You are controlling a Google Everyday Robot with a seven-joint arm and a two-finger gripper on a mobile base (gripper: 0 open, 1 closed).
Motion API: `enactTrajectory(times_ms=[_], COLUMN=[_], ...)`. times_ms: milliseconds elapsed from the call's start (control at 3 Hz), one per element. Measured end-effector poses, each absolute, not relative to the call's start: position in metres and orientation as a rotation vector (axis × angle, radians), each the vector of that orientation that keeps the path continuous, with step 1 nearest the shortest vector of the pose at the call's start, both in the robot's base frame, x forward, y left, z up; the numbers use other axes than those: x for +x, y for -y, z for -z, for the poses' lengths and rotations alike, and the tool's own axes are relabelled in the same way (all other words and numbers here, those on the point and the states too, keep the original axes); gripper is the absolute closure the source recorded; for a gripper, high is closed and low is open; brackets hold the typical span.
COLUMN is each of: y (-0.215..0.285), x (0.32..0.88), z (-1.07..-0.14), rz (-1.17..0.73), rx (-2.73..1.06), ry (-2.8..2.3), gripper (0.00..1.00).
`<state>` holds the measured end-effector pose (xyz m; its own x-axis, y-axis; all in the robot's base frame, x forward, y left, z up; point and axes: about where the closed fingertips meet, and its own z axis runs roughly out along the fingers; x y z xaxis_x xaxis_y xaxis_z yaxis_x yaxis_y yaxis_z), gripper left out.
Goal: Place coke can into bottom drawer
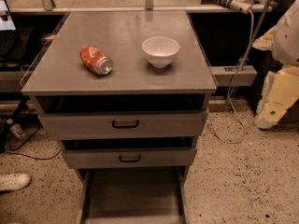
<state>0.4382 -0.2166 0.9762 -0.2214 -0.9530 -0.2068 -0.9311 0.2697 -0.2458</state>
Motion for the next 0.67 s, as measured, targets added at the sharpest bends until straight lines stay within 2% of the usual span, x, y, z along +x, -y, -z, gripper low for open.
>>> enactTrajectory(times_ms=[333, 667], y=[0.217, 0.174], x=[0.438, 0.434], z=[-0.976, -0.980], rz=[0.098, 0.074], rx=[-1.724, -1.748], ry=[-2.232, -2.228], gripper=[0.00, 0.00])
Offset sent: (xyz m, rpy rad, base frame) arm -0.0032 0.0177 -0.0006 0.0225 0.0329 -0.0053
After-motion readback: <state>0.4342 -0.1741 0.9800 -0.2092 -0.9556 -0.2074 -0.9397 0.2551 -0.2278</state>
